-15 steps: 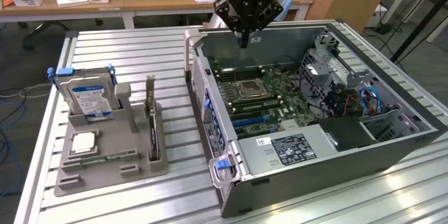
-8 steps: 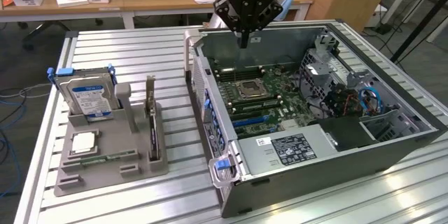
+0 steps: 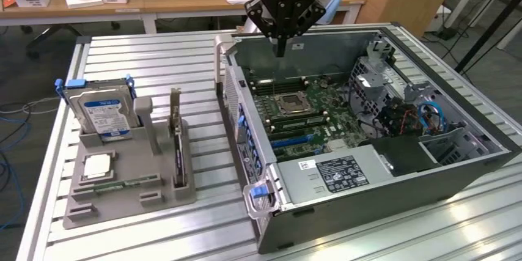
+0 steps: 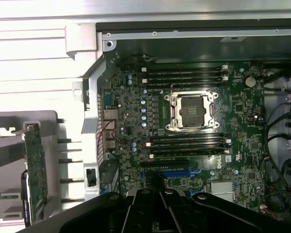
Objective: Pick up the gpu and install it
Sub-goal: 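Reach for the gpu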
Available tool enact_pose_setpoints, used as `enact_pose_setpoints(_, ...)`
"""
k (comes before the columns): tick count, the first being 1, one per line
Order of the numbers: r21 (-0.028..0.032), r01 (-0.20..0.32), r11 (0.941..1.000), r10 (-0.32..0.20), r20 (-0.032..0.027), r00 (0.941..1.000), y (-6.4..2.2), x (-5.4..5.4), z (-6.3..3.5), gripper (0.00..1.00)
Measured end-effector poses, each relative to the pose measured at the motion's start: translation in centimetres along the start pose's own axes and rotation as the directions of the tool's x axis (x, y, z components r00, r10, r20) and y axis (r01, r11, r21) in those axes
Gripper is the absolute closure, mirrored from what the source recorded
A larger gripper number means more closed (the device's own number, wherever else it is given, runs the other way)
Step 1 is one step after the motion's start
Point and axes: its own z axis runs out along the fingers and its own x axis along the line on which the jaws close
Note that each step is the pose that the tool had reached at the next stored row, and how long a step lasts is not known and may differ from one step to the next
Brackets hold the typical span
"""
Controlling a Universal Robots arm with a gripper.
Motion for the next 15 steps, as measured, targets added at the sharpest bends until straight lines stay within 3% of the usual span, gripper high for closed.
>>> enact_pose_setpoints(15,0.0,0.0,1.0,0.0,-0.0001,1.0,-0.12,1.5,0.12,0.89)
